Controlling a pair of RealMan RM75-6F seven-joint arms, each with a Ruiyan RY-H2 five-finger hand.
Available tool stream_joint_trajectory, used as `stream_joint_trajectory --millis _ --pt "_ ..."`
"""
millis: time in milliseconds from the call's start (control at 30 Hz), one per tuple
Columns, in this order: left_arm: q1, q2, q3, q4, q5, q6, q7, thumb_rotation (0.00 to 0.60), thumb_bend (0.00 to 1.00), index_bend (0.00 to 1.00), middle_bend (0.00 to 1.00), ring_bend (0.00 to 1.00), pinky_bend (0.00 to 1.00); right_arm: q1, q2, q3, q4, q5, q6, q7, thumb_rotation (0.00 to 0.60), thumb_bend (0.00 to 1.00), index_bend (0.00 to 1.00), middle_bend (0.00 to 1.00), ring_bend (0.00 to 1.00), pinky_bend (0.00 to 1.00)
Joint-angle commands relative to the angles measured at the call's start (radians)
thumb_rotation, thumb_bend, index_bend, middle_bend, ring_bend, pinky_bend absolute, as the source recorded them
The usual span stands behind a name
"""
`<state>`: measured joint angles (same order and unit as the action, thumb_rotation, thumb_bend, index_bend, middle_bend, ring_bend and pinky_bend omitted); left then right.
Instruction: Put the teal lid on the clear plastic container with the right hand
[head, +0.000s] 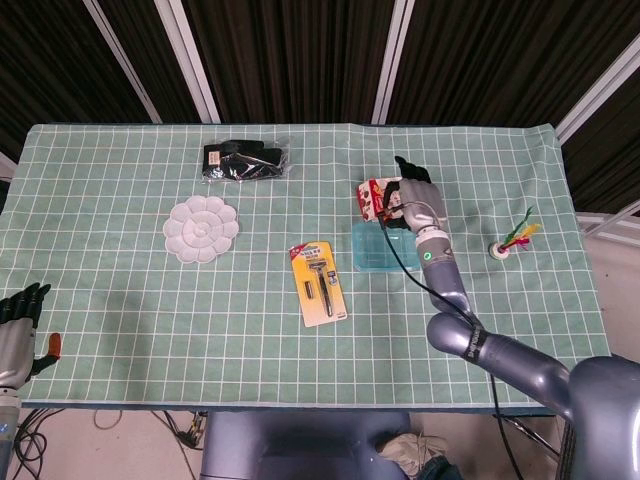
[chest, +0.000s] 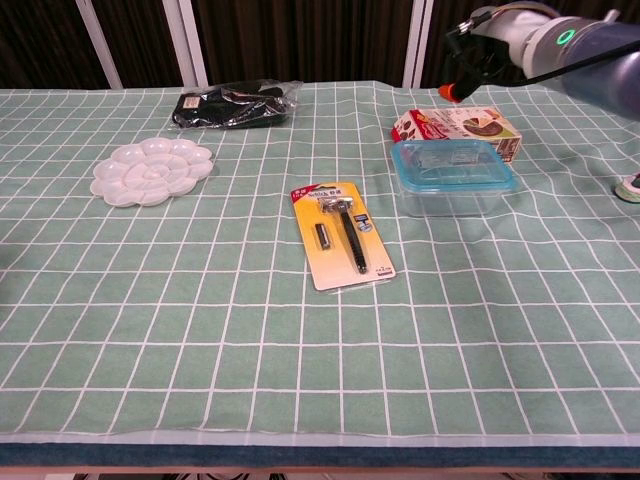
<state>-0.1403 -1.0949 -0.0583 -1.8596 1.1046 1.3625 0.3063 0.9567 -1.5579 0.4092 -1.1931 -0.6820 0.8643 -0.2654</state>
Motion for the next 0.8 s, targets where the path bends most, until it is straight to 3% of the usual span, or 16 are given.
stream_joint_trajectory --millis 33,167,233,333,467,567,800 --pt "0.002 -0.004 0.000 0.002 0.013 0.009 0.000 0.600 0.53 0.02 0.00 0.00 0.00 -0.169 0.207 -0.050 -0.304 -0.134 0.173 0.011 0.600 0.47 0.07 0.00 0.00 0.00" --pt "0.007 -0.014 0.003 0.012 0.057 0.034 -0.012 0.600 0.53 0.02 0.00 0.00 0.00 -0.305 0.303 -0.135 -0.475 -0.264 0.308 0.040 0.600 0.47 0.07 0.00 0.00 0.00" --pt "0.012 -0.022 0.003 0.025 0.088 0.054 -0.021 0.600 0.53 0.02 0.00 0.00 0.00 -0.390 0.332 -0.205 -0.528 -0.372 0.402 0.064 0.600 0.47 0.07 0.00 0.00 0.00" --pt "0.020 -0.034 0.004 0.046 0.127 0.082 -0.034 0.600 0.53 0.02 0.00 0.00 0.00 -0.504 0.348 -0.313 -0.545 -0.517 0.525 0.091 0.600 0.47 0.06 0.00 0.00 0.00" --pt "0.029 -0.049 0.009 0.069 0.178 0.112 -0.042 0.600 0.53 0.03 0.00 0.00 0.00 -0.676 0.318 -0.445 -0.484 -0.692 0.724 0.138 0.600 0.46 0.05 0.00 0.00 0.00" --pt "0.033 -0.054 0.014 0.076 0.194 0.119 -0.041 0.600 0.53 0.03 0.00 0.00 0.00 -0.735 0.288 -0.479 -0.428 -0.748 0.786 0.133 0.600 0.44 0.05 0.00 0.00 0.00" --pt "0.040 -0.057 0.015 0.080 0.208 0.127 -0.038 0.600 0.53 0.03 0.00 0.00 0.00 -0.798 0.259 -0.489 -0.373 -0.782 0.828 0.127 0.600 0.41 0.04 0.00 0.00 0.00"
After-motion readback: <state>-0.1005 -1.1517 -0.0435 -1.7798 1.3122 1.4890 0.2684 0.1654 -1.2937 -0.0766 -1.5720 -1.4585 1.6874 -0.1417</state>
